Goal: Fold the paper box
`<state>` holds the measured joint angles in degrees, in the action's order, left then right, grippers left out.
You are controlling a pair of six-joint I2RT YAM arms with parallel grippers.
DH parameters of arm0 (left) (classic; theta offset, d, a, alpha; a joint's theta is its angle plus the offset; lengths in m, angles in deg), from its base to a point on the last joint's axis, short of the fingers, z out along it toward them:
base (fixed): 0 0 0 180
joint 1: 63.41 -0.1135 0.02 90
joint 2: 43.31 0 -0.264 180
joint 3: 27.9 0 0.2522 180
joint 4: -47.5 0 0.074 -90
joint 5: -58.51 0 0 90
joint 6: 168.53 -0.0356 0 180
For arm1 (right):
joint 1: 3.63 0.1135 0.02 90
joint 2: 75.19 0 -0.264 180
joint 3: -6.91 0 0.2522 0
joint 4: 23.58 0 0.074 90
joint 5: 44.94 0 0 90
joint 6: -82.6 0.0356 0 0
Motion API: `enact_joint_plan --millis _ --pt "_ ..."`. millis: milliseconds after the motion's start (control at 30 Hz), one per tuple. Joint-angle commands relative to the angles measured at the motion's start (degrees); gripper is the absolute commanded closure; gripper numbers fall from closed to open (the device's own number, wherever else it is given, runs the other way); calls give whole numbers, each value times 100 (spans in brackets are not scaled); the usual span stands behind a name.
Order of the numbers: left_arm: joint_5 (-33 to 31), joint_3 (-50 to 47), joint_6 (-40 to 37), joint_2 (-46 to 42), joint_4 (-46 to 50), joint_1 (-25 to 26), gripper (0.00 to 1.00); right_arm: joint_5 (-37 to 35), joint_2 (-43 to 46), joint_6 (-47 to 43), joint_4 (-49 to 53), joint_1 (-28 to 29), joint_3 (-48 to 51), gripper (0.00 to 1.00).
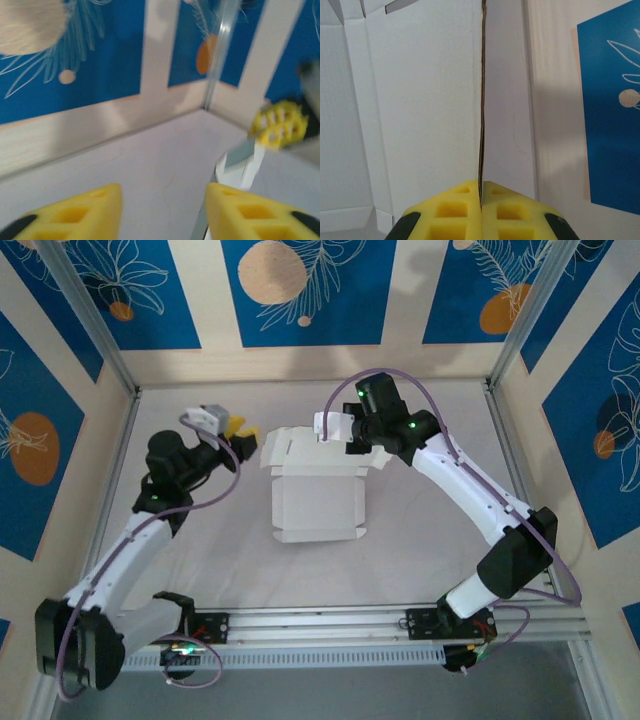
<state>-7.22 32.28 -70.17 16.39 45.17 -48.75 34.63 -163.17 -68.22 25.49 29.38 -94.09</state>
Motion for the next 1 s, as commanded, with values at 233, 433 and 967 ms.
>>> enact_joint_plan --millis 233,433,967 --pt "748 1781 4387 674 2631 110 75 -281 2 153 -23 181 -13 100" --pt "850 1459 5716 955 1653 696 73 -379 -61 252 131 284 -125 100" --pt "-294 2051 5394 569 2845 994 71 -555 -96 366 196 333 -196 100"
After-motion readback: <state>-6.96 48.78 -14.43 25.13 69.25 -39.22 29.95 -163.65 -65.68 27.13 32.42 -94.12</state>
